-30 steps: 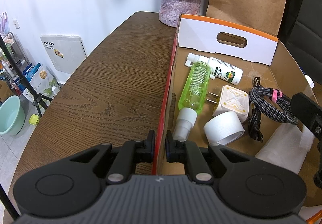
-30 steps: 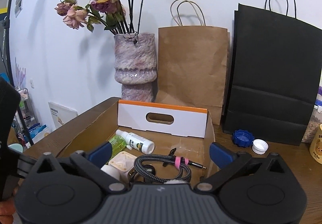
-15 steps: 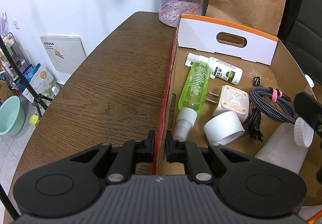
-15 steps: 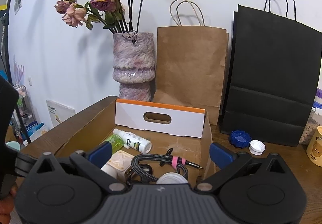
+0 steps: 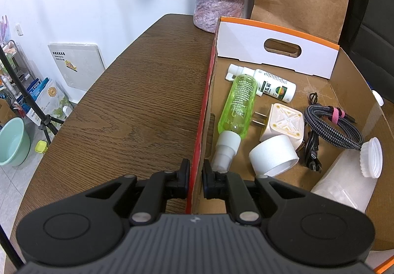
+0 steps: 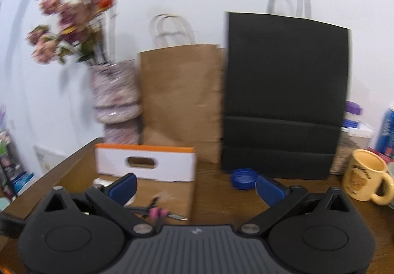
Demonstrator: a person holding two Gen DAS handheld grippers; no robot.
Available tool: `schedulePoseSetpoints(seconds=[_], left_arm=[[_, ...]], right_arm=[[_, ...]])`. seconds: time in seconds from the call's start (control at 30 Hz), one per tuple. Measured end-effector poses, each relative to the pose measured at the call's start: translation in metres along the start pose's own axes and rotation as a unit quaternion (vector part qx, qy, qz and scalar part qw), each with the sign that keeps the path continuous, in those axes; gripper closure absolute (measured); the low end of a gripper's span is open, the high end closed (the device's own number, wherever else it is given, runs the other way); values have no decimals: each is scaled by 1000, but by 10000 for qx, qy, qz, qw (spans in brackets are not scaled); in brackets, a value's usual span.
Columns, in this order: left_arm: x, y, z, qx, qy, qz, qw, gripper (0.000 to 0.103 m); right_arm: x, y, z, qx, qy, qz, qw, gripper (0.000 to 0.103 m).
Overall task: Organize rigid objects
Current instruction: 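Move the right tool back toward the remaining caps, then grasp the white bottle cap with the right tool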
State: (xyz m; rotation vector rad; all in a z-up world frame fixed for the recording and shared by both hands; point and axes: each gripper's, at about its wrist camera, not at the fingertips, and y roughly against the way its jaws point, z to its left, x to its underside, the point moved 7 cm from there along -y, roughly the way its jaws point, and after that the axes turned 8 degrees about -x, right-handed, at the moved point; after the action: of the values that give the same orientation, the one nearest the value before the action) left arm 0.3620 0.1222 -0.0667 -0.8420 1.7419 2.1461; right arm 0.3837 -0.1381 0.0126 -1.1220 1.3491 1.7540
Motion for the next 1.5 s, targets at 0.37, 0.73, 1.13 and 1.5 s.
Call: schedulePoseSetpoints(seconds=[0.37,0.73,1.13,1.5], left_arm=[[1,0,-1,-14,-16,-7,10000,92],[1,0,-1,-16,-17,-8,10000,92],[1,1,-1,-17,-17,-9,10000,92],[1,1,-1,-18,-20,-8,10000,92]], right_arm=[[16,-34,-90,878,-174,290,9956,0],[46,-108,-130,1233,-61,1093,9863,0],[49,-155,-153,1118,-289,1283,9850,2],[45,-156,-148,712,-500,1103,9901,64]])
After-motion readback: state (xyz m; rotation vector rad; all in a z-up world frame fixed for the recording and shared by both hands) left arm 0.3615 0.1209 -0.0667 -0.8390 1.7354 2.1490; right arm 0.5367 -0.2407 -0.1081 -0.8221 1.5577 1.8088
